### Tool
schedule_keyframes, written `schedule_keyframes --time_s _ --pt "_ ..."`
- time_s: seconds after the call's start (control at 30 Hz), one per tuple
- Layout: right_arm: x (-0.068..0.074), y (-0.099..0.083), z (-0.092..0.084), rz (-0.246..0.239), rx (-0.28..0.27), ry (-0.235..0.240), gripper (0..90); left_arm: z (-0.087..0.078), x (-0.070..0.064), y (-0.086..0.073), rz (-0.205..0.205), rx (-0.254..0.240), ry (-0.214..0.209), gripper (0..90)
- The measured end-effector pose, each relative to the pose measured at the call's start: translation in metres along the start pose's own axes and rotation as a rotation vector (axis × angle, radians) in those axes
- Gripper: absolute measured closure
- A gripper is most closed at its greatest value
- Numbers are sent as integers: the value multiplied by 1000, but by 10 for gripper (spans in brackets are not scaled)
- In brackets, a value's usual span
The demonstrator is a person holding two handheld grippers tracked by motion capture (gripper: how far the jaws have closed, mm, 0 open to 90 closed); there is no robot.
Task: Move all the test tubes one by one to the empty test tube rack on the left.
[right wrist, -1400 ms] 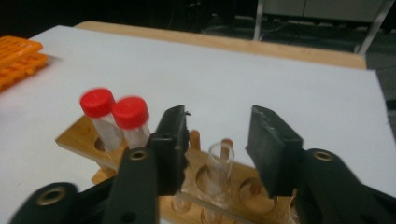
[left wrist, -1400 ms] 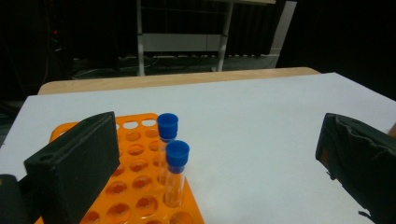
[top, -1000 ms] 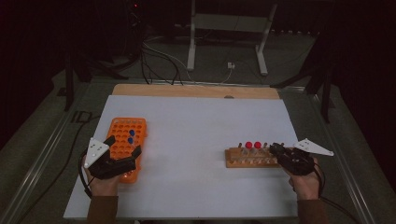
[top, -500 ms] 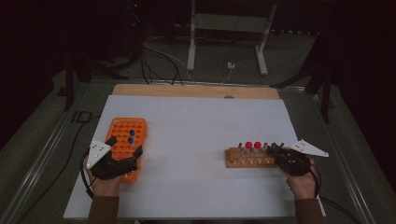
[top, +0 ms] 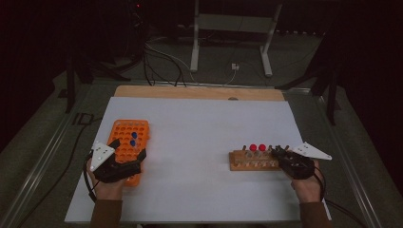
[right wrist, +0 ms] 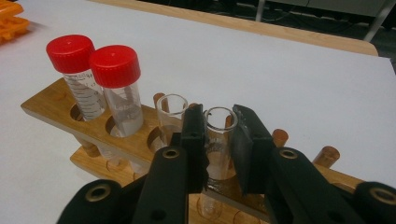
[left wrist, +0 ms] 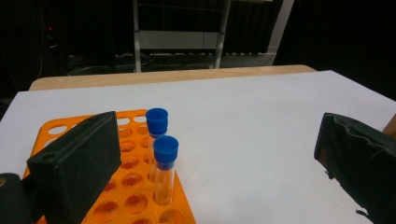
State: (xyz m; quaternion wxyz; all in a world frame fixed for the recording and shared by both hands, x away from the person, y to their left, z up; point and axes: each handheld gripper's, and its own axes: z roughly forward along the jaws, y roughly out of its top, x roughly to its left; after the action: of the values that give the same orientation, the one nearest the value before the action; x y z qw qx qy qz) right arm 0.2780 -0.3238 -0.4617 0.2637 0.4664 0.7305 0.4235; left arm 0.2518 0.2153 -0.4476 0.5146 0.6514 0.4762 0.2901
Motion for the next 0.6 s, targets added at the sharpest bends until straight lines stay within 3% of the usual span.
schedule_keyframes --time_s 0.6 --pt "0 20 -21 15 -52 -1 761 2 -1 -1 1 11 -10 12"
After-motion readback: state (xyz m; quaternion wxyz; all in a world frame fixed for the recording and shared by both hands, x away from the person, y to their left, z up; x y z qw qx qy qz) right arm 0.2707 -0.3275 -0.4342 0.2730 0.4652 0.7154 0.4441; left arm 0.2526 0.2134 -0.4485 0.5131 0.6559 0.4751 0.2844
